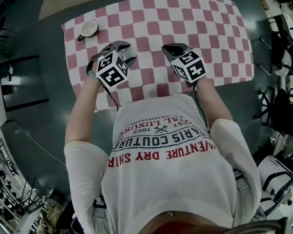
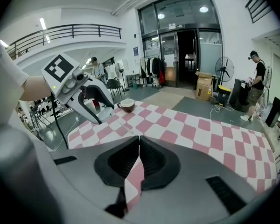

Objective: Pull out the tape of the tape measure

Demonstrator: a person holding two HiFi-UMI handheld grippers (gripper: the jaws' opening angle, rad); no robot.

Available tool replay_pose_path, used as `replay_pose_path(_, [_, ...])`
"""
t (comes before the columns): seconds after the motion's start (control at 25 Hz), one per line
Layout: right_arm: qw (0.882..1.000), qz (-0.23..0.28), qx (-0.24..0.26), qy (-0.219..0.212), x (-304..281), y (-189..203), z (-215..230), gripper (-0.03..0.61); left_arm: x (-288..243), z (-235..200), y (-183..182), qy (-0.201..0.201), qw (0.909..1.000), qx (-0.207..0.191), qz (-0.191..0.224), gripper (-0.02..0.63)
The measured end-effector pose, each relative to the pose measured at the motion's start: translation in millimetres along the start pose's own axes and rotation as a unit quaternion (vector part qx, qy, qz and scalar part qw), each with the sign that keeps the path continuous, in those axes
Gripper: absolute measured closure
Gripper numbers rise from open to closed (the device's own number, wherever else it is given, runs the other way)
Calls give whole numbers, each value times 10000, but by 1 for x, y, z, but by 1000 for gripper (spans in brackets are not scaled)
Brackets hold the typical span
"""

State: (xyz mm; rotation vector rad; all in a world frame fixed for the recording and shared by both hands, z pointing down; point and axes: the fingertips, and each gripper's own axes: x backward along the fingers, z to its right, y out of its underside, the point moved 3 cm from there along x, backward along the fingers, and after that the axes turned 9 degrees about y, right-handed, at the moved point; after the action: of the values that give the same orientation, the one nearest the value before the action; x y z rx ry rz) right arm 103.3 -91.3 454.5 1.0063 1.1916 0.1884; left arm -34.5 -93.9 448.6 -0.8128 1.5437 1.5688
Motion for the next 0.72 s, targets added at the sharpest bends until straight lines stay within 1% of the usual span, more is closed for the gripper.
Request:
replay_pose_path(0.08, [9998,179,-68,0,3,-4,4,545,2,-2,-2,-102,9998,58,138,382])
replay_pose_path(0.16, [9996,203,-204,9,4,-4,8,545,3,-3,-4,-149,9995,130,245,382])
replay_pose_path(0.2, [9994,194,-290,53,4,-3,11,545,3,-3,-3,-184,9994,145,247,382])
replay_pose_path(0.36, [9974,175,-529,465,8,3,35,545,4,-11,6,-411,9990,175,70,382])
replay_pose_path(0.44, [9961,204,-692,506,11,5,45,545,7,-14,8,-416,9983,344,203,382])
replay_pose_path(0.52, [9957,235,-694,564,13,5,49,545,8,-15,8,-429,9977,428,289,382])
replay_pose_path(0.72, [9945,314,-687,724,13,3,53,545,4,-17,7,-527,9978,323,223,382])
